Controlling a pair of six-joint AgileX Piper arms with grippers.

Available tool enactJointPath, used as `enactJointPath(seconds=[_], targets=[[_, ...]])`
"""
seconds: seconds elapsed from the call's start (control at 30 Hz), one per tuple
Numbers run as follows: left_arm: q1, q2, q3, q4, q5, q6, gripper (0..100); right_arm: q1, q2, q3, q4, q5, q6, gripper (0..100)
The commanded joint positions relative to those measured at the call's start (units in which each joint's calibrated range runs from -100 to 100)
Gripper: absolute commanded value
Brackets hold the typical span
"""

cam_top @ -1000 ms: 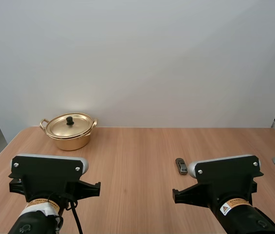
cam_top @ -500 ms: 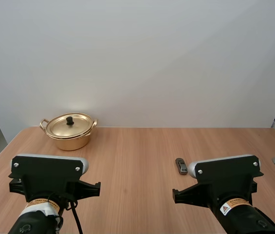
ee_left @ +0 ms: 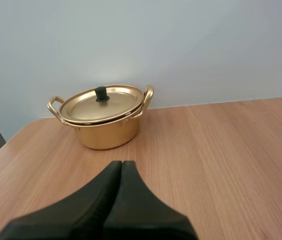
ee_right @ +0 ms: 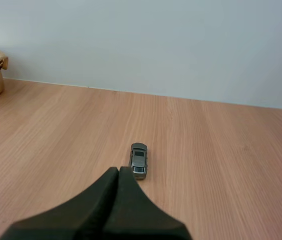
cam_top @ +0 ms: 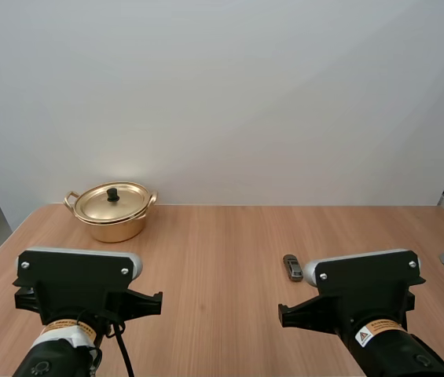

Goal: Open the pot, put the car inside, and close it

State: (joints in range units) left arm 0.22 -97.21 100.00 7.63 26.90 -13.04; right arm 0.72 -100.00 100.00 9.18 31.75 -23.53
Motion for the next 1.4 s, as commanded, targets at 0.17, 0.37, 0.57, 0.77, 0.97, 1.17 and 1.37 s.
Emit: enactJointPath(seconds=[0.17,0.37,0.57,0.77,0.97,1.17,1.37], targets=[[0.02,-0.03,0.0,-0.04,0.7,0.0,0,-0.03,0.0,0.0,1.29,0.04,0.03,0],[0.02,-0.03,-3.89,3.7,-4.11,0.28,0,-0.03,0.0,-1.22,-4.56,-12.46,-0.11,0],[0.02,-0.03,-16.91,11.06,4.6,1.96,0,-0.03,0.0,-14.42,-11.77,-15.16,-0.11,0],[0.02,-0.03,-28.58,9.78,13.59,0.0,0,-0.34,0.0,-27.91,-6.44,3.56,0.03,0],[0.85,-0.03,-31.18,8.13,9.73,0.0,0,-0.42,0.0,-30.43,-2.83,13.95,-2.2,0],[0.92,0.12,-31.06,7.01,8.28,0.47,0,-0.42,0.0,-29.98,0.14,17.27,-5.96,0],[0.92,4.17,-32.04,5.93,4.99,-2.48,0,-0.42,0.0,-29.98,0.21,19.95,-6.06,0]])
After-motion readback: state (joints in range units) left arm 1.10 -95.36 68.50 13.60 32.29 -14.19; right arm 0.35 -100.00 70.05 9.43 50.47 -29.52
